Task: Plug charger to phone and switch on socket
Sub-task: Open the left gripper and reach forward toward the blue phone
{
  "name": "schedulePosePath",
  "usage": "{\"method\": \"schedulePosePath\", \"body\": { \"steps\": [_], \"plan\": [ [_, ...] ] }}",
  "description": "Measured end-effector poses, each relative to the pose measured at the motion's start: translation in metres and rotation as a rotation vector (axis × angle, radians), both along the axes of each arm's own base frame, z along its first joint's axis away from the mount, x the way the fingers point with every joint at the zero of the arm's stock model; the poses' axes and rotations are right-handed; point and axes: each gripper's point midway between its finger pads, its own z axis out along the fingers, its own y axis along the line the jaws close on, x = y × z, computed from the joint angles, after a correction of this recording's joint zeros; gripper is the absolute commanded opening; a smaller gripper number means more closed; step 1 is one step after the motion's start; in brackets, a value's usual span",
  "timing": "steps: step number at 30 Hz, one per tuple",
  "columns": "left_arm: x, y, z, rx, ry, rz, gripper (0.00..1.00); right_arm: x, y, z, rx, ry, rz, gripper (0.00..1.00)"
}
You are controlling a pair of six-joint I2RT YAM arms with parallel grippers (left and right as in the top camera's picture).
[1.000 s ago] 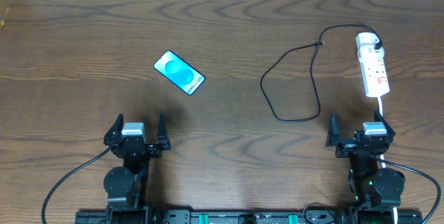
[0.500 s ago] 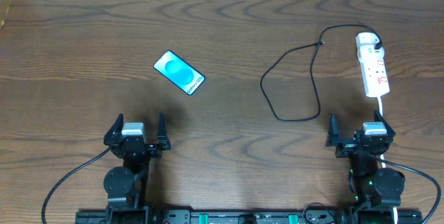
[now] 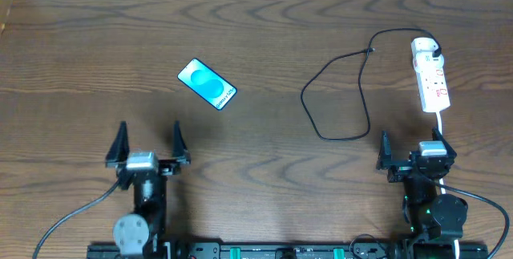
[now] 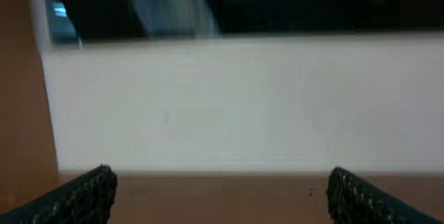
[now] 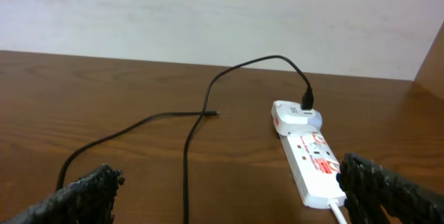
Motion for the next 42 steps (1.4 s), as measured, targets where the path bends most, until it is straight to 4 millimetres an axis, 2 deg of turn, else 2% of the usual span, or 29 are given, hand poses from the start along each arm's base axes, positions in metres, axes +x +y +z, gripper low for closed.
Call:
{"method": "schedulePosePath", "body": {
  "steps": [5,11,13,18,22,29,31,36,42],
  "plan": [
    [-0.013,0.001,0.033,0.001,-0.145,0.007,0.96,0.0,0.0,0.0,0.0,0.001,0.0,0.99],
    [-0.008,0.005,0.035,-0.008,-0.118,0.028,0.96,0.0,0.0,0.0,0.0,0.0,0.0,0.99],
    [-0.005,0.006,0.045,-0.009,-0.107,0.031,0.96,0.0,0.0,0.0,0.0,0.0,0.0,0.99],
    [0.004,0.008,0.097,-0.013,-0.121,0.042,0.96,0.0,0.0,0.0,0.0,0.0,0.0,0.99],
    [0.019,0.008,0.139,-0.013,-0.131,0.042,0.96,0.0,0.0,0.0,0.0,0.0,0.0,0.99],
    [0.05,0.009,0.188,-0.014,-0.107,0.042,0.96,0.0,0.0,0.0,0.0,0.0,0.0,0.99],
    [0.061,0.009,0.193,-0.014,-0.05,0.042,0.96,0.0,0.0,0.0,0.0,0.0,0.0,0.99],
    [0.088,0.008,0.189,-0.019,0.194,0.038,0.96,0.0,0.0,0.0,0.0,0.0,0.0,0.99],
    [0.106,0.0,0.184,-0.022,0.443,0.014,0.96,0.0,0.0,0.0,0.0,0.001,0.0,0.99]
  ]
}}
